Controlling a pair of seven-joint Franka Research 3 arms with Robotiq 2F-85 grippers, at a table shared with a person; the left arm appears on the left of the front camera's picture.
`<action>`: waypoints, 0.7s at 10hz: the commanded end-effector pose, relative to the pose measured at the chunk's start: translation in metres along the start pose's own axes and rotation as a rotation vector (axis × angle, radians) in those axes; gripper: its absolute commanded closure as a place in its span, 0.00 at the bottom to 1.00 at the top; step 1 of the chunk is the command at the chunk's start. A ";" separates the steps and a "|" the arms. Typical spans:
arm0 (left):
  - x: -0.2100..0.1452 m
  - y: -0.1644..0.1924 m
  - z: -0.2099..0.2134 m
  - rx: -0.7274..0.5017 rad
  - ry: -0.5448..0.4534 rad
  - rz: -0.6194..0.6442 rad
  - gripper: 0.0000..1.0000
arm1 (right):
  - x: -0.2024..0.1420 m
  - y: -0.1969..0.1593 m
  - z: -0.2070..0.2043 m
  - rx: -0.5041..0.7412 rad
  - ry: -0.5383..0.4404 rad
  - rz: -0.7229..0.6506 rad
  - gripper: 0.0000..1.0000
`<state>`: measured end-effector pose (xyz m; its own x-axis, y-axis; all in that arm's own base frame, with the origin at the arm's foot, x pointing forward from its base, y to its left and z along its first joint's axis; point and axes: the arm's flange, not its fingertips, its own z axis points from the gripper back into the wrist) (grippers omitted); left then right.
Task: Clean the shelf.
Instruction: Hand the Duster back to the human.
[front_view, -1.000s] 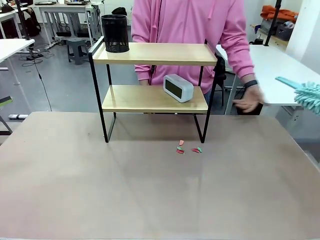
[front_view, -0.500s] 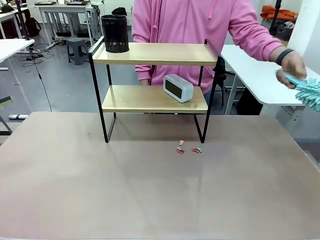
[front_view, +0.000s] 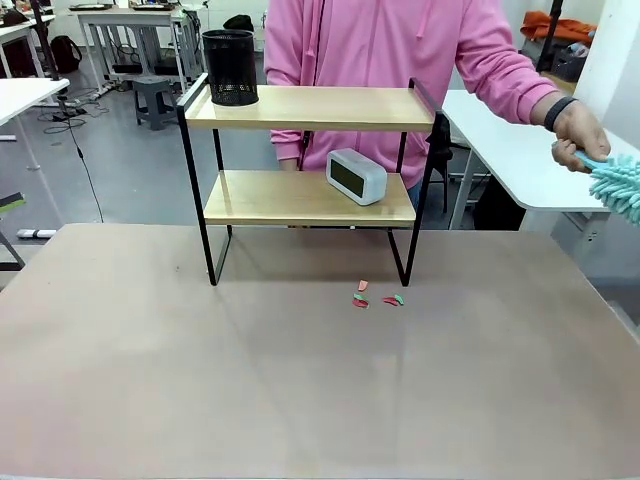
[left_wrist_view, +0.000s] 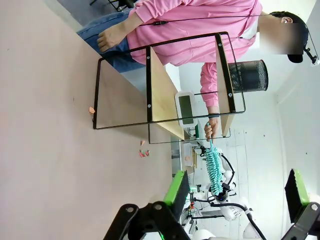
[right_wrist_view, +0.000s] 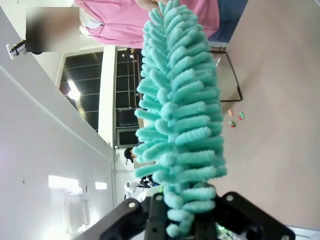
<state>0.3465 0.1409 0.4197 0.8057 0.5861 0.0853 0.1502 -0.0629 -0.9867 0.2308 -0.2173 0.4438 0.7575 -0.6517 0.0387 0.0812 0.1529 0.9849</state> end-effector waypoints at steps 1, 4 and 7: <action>-0.001 -0.003 0.003 -0.006 0.011 -0.010 0.00 | -0.002 -0.001 0.002 0.005 0.009 0.019 0.87; -0.001 -0.003 0.003 -0.006 0.011 -0.010 0.00 | -0.005 -0.001 -0.008 -0.040 0.051 0.030 0.26; -0.001 -0.003 0.003 -0.006 0.011 -0.010 0.00 | -0.008 -0.008 -0.013 -0.071 0.048 0.010 0.00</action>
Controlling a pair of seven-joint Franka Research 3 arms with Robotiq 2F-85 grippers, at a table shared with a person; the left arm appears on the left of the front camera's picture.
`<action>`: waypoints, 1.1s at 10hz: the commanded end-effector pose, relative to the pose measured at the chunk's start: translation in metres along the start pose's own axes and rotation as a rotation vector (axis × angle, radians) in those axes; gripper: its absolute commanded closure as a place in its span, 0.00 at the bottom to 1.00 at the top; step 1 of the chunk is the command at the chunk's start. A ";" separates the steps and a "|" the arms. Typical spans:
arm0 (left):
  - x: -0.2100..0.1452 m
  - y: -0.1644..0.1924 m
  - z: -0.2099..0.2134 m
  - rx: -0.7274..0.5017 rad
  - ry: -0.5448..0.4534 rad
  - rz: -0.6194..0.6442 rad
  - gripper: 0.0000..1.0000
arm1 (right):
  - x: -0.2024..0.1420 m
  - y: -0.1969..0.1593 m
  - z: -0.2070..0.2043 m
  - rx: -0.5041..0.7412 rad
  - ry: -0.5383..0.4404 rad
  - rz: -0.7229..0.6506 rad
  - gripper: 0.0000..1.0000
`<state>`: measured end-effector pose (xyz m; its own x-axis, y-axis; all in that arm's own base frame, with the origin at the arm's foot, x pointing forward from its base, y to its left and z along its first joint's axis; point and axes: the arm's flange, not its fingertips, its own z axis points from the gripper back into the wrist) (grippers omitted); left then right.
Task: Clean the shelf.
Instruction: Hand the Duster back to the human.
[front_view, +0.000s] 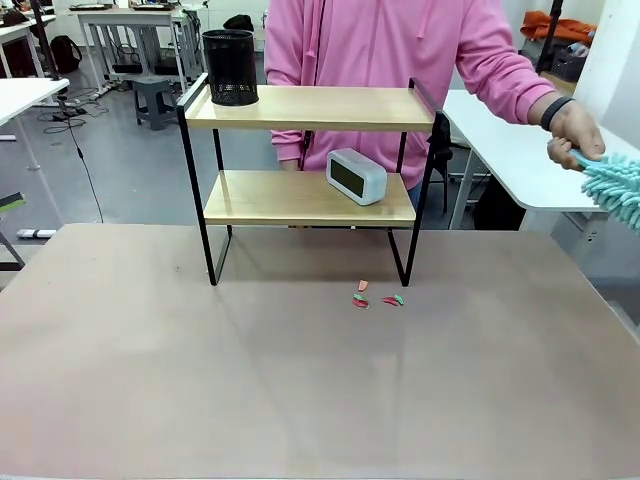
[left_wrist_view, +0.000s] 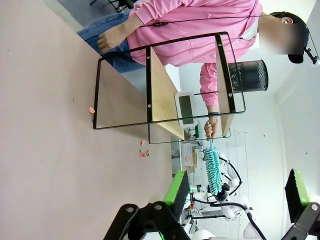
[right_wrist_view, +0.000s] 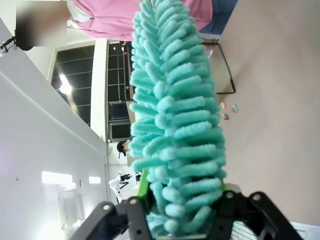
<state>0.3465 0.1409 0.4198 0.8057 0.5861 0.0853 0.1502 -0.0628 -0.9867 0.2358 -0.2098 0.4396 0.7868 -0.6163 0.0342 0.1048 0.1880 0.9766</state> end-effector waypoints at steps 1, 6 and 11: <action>-0.001 -0.003 0.003 -0.006 0.011 -0.010 0.00 | -0.006 -0.007 -0.002 -0.029 -0.003 -0.003 0.01; -0.001 -0.003 0.003 -0.006 0.011 -0.010 0.00 | -0.057 0.002 0.006 0.024 0.225 -0.052 0.00; -0.001 -0.003 0.003 -0.006 0.011 -0.010 0.00 | -0.137 0.034 -0.134 0.041 0.485 -0.029 0.00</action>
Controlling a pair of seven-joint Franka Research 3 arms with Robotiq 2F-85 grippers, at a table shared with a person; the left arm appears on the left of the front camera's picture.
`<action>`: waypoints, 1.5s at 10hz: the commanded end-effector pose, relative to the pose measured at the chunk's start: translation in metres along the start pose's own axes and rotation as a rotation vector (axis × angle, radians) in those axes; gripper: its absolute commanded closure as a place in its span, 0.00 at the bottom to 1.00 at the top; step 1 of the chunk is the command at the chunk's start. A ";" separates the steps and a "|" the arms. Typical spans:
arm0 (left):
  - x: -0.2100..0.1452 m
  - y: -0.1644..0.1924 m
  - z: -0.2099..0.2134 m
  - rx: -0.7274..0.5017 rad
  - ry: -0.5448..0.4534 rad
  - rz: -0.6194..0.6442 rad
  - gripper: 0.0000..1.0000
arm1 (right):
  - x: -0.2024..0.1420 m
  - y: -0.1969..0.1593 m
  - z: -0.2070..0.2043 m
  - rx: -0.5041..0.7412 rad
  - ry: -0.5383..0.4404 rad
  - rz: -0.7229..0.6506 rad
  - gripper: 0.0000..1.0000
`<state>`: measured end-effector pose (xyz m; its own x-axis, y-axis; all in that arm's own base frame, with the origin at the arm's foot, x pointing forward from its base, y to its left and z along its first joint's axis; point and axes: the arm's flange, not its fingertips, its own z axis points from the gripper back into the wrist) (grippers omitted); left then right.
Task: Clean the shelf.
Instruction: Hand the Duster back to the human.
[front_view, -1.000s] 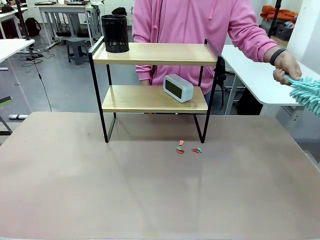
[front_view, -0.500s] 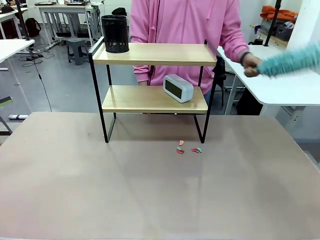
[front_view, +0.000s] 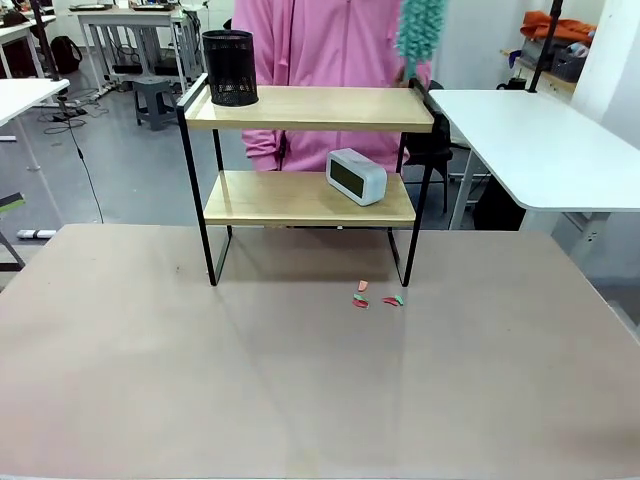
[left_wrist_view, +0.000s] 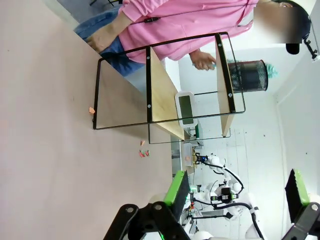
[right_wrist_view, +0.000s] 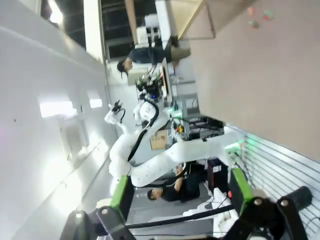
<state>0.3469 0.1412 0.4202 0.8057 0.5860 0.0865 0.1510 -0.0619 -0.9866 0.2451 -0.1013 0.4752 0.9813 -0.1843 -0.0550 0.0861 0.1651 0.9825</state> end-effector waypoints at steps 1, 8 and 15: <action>0.000 0.000 0.000 0.000 0.000 0.000 0.00 | -0.059 -0.029 -0.111 0.039 -0.007 -0.069 0.00; -0.103 0.042 -0.157 -0.103 0.681 0.197 0.00 | 0.020 0.020 -0.042 0.051 0.035 -0.083 0.00; -0.102 0.037 -0.147 0.037 0.688 0.035 0.00 | 0.058 -0.037 -0.133 -0.031 0.194 -0.299 0.00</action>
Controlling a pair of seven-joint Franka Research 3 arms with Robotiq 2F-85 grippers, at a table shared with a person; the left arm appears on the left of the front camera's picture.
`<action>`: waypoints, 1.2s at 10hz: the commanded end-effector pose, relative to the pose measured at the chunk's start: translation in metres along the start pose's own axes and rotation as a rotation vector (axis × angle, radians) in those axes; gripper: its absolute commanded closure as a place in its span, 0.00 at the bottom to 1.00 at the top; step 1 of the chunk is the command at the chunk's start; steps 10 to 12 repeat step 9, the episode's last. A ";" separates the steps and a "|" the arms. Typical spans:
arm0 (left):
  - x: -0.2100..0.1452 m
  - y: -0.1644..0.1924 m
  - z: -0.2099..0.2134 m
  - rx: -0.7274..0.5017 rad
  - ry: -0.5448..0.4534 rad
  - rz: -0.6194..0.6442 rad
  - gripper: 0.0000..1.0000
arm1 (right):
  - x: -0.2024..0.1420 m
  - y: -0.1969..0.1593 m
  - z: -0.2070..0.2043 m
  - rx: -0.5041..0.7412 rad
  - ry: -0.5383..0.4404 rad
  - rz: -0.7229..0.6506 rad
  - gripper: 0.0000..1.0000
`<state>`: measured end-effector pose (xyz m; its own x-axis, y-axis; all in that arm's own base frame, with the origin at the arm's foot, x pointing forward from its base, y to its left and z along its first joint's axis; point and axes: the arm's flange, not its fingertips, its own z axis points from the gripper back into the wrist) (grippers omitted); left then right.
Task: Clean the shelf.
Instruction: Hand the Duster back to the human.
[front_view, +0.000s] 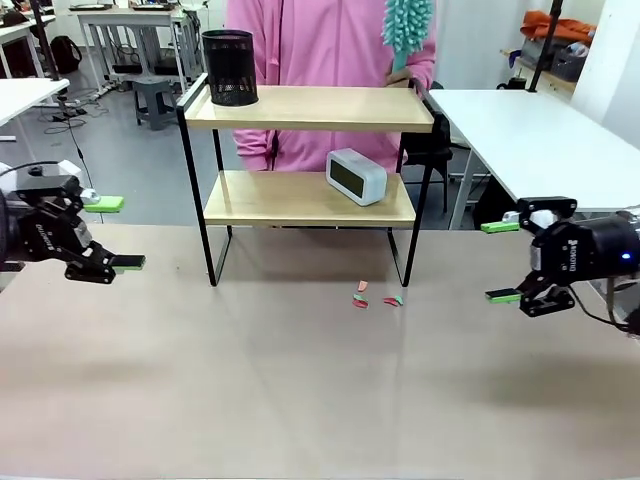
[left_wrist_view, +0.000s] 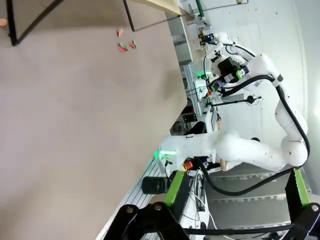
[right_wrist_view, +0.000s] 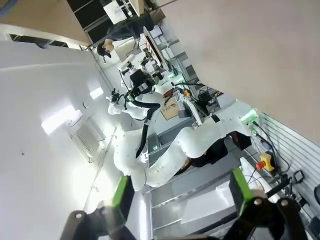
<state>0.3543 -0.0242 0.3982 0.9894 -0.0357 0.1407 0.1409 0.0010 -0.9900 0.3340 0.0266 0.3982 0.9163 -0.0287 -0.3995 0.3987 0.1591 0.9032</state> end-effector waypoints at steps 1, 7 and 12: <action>0.001 0.003 -0.016 -0.040 0.026 0.031 0.00 | -0.017 0.005 0.018 -0.001 -0.018 0.024 0.00; 0.001 0.003 -0.016 -0.040 0.026 0.031 0.00 | -0.017 0.005 0.018 -0.001 -0.018 0.024 0.00; 0.001 0.003 -0.016 -0.040 0.026 0.031 0.00 | -0.017 0.005 0.018 -0.001 -0.018 0.024 0.00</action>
